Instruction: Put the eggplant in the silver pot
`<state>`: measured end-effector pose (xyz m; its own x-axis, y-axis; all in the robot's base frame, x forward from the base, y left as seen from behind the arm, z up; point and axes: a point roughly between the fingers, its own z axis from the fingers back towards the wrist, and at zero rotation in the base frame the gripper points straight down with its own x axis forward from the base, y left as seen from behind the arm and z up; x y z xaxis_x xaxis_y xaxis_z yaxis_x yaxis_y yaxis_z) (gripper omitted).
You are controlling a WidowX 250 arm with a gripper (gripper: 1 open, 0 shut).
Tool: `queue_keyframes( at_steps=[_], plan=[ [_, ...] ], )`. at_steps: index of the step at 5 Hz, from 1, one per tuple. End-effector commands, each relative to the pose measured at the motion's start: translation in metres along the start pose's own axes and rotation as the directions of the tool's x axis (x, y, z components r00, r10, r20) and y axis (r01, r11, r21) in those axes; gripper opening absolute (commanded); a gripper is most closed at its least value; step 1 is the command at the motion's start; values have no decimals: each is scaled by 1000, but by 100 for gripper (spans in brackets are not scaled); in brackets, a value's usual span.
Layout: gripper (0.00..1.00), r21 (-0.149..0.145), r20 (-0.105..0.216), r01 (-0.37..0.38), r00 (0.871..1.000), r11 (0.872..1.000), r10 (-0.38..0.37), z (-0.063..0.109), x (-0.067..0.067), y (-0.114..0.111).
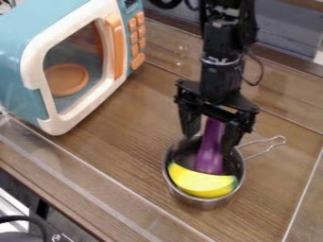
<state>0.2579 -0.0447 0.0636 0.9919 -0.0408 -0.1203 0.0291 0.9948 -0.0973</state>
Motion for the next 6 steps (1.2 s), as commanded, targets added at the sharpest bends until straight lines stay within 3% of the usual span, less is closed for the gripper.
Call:
queue_keyframes(
  at_steps=[1,3,5,6],
  plan=[
    [100,-2,46,-55,997,998,55,9,-3,6],
    [100,4,44,-58,997,998,57,9,-8,11],
    [100,25,32,77,996,997,-78,17,-7,12],
    [100,26,38,72,997,997,-73,11,-10,20]
  ],
)
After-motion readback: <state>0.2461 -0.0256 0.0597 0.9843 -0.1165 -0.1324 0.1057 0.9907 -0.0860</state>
